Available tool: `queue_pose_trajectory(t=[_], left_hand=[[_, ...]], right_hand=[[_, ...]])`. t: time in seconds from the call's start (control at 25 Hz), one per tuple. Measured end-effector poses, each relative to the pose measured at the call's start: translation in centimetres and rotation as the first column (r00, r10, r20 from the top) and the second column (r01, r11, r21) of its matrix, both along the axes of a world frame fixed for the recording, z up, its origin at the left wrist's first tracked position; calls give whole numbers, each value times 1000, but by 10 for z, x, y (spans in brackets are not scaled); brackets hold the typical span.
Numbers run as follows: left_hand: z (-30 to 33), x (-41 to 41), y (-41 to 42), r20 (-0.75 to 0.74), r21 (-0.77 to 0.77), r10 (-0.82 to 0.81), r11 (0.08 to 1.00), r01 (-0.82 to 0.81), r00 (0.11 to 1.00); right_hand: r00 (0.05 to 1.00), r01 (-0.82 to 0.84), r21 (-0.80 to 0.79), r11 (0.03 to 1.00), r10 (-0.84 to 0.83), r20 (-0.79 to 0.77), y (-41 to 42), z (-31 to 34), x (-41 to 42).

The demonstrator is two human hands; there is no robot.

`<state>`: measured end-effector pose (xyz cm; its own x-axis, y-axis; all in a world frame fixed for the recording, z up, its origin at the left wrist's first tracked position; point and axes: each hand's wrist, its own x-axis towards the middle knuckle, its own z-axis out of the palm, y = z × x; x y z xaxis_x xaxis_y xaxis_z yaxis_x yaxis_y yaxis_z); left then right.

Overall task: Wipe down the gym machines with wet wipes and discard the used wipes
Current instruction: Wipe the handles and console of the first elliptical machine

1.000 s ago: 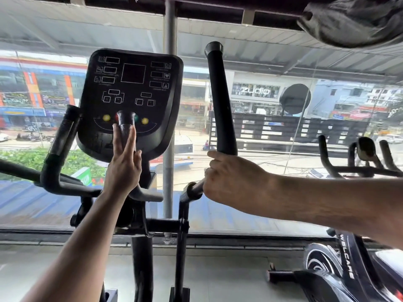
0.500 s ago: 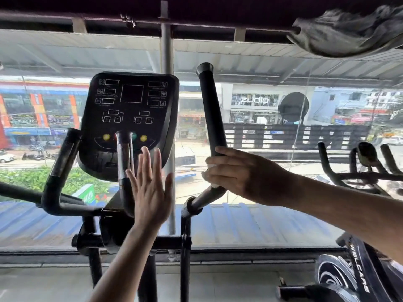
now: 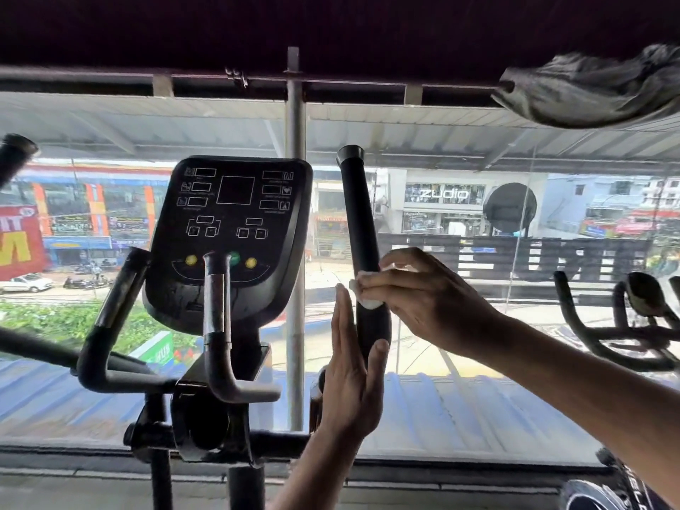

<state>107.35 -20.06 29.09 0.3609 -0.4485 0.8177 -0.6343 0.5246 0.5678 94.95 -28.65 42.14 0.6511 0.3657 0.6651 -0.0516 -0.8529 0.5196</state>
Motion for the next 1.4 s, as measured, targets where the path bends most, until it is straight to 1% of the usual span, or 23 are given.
queue_pose_trajectory(t=[0.04, 0.12, 0.16, 0.24, 0.28, 0.36, 0.44, 0.48, 0.56, 0.64, 0.76, 0.88, 1.0, 1.08, 1.16, 1.24, 1.32, 1.4], left_hand=[[2, -1, -3, -7, 2, 21, 1000, -20, 1000], [5, -2, -5, -28, 9, 50, 999, -50, 998], [6, -2, -4, -36, 0, 34, 999, -34, 999], [14, -2, -1, -97, -43, -71, 997, 67, 993], [21, 0, 0, -133, -58, -122, 992, 115, 984], [46, 2, 3, -176, -18, -140, 990, 139, 975], [67, 1, 4, -220, 65, -139, 986, 156, 966], [73, 0, 4, -234, 81, -163, 979, 186, 958], [76, -5, 3, -254, 53, -221, 969, 242, 941], [72, -9, 2, -256, 15, -242, 967, 254, 936], [67, -10, -3, -230, 19, -185, 981, 194, 955], [64, -7, -5, -206, 65, -120, 989, 136, 971], [62, -6, -1, -172, 141, -101, 982, 126, 980], [61, -5, 0, -146, 154, -95, 981, 118, 985], [60, 0, -1, -148, 161, -110, 978, 134, 983], [62, 2, -1, -166, 176, -113, 974, 142, 980], [65, 1, 0, -189, 187, -107, 972, 143, 976], [69, 0, 0, -198, 176, -58, 980, 94, 978]], right_hand=[[1000, 14, -22, 1000, -14, 26, -5, 11, 6], [998, 51, -51, 997, -50, 30, -15, 35, 20], [998, 68, -64, 996, -67, 16, -20, 46, 28], [997, 81, -67, 994, -82, -12, -29, 65, 40], [997, 77, -47, 996, -78, -17, -32, 74, 45], [999, 53, 34, 998, -53, -1, -34, 82, 53], [999, 19, 102, 995, -23, 31, -33, 75, 54], [999, 0, 125, 992, -5, 44, -32, 67, 50], [997, -38, 173, 984, 27, 67, -33, 49, 37], [995, -64, 192, 979, 48, 86, -35, 37, 25], [992, -67, 168, 984, 47, 119, -43, 43, 31], [988, -48, 118, 992, 30, 151, -51, 69, 58], [984, 13, 57, 998, -23, 177, -61, 102, 85], [986, 55, 33, 998, -59, 153, -68, 120, 99], [986, 89, 68, 994, -97, 138, -71, 133, 106], [976, 105, 124, 987, -126, 180, -73, 137, 108], [965, 25, 179, 983, -71, 252, -74, 131, 109], [952, -113, 278, 954, 24, 305, -82, 116, 107]])
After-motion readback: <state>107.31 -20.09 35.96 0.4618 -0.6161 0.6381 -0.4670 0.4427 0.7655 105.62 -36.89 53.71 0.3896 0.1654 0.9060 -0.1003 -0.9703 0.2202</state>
